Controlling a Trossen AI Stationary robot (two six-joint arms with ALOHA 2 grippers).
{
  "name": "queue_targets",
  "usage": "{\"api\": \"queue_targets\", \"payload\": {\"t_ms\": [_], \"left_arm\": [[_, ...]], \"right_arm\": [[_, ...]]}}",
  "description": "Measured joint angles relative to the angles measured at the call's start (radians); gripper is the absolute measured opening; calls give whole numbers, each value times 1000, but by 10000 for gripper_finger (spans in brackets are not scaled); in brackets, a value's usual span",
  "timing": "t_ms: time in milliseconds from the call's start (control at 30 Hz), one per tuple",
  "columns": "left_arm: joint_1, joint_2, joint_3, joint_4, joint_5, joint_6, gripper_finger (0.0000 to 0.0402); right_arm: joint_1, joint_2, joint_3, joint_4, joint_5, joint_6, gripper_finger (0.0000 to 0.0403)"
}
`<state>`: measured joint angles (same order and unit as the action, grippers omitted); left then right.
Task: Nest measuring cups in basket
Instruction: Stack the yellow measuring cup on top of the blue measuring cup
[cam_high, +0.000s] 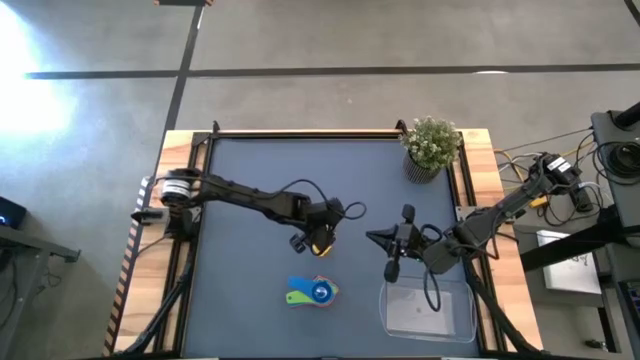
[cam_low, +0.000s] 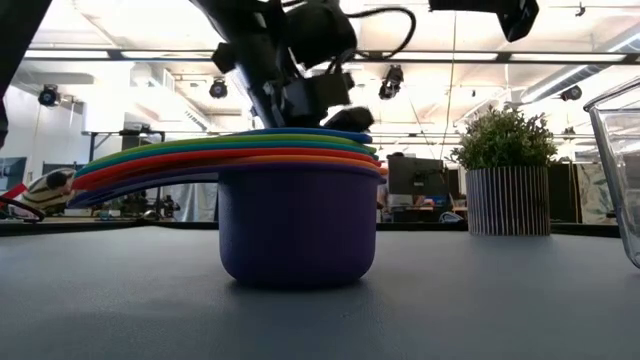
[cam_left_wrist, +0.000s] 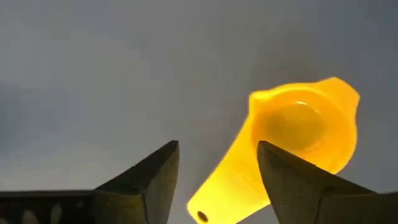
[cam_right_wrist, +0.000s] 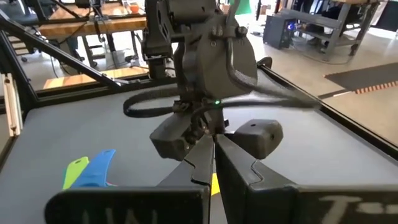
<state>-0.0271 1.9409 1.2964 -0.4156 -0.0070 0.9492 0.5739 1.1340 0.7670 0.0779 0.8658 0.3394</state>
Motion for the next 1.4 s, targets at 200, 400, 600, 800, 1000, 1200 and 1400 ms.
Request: {"api": "queue_targets", "payload": {"t_ms": [200,400,600,800,1000,1200,1400], "left_arm": [[5,40,-1,-19,51,11,185],[5,80,3,-15,59,11,146],[6,72,1,-24,55,-20,67],[12,33,-1,-78,42,-140,11],[14,-17,15,-166,13,-296,2],[14,-44,140,-350,14,-521,0],[8,-44,274,-493,100,-699,0]], "right_arm": [[0,1,-2,0,1,1,9],[0,1,-2,2,2,1,9],[0,1,-2,3,2,1,9],[-1,1,-2,5,4,1,9],[-1,1,-2,5,26,0,9],[-1,1,-2,5,27,-3,9],[0,1,-2,2,26,-3,9]]}}
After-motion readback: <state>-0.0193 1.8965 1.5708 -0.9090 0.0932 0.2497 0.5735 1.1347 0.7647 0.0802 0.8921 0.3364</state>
